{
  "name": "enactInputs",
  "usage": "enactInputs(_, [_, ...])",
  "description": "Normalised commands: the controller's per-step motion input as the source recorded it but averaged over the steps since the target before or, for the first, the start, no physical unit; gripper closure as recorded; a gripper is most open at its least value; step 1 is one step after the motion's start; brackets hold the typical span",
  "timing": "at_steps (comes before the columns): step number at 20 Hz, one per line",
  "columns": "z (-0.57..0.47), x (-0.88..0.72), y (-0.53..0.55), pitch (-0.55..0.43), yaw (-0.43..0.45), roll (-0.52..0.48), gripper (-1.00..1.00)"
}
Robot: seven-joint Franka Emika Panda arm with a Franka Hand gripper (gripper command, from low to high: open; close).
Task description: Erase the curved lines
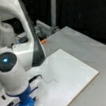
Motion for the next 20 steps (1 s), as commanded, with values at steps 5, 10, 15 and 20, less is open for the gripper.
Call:
enactInputs(5, [-0.11,-0.15,0.03,-0.171,-0.031,-0.005,1.0])
enactInputs(10, [-0.15,-0.14,0.06,-0.182,-0.036,-0.004,1.0])
enactInputs(15, [-0.06,-0.15,0.09,-0.17,-0.057,-0.037,1.0])
enactInputs(20, [0.2,-0.24,0.21,-0.118,-0.114,-0.085,1.0])
